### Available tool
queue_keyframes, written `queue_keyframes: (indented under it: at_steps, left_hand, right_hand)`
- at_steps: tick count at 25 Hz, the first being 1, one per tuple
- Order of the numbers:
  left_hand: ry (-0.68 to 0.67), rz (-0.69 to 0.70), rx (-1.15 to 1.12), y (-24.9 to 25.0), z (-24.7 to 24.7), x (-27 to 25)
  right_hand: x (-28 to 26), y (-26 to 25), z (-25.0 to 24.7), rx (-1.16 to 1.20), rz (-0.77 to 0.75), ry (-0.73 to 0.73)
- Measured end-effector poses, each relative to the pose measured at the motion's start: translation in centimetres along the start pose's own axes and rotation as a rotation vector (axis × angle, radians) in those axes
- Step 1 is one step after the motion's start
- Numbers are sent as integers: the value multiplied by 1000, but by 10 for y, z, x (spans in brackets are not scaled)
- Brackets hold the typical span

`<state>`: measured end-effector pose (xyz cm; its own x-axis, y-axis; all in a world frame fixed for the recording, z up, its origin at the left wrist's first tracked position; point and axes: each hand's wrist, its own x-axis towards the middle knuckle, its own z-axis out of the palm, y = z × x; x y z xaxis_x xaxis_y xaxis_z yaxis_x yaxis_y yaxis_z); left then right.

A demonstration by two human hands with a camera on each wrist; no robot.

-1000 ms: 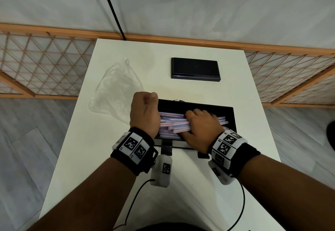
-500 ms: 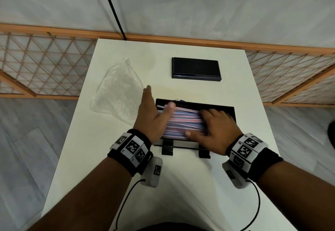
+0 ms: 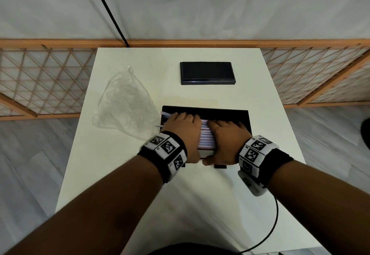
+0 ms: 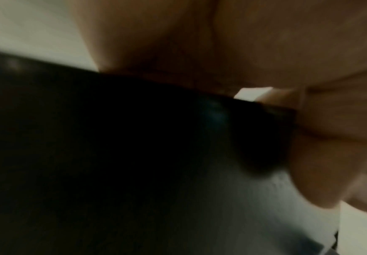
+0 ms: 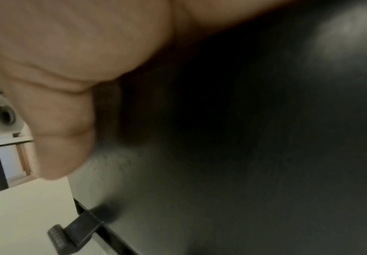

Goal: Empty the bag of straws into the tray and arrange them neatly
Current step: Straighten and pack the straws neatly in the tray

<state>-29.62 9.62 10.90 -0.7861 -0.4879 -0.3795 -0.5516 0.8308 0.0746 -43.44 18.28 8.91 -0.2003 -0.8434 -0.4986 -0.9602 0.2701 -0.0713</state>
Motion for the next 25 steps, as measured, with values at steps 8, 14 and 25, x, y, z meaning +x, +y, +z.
queue_keyframes:
  at_steps: [8,14,25]
  left_hand:
    - [51,-21,109,15,13,-22]
    - [183,84,-661,-11,17,-25]
    - [588,-456,-1394,-31,22,-32]
  right_hand:
    - [-23,3,4,49,10,53]
    - [-5,-14,-4,14,-71,6]
    - [-9,-22,-13,-109,38,10]
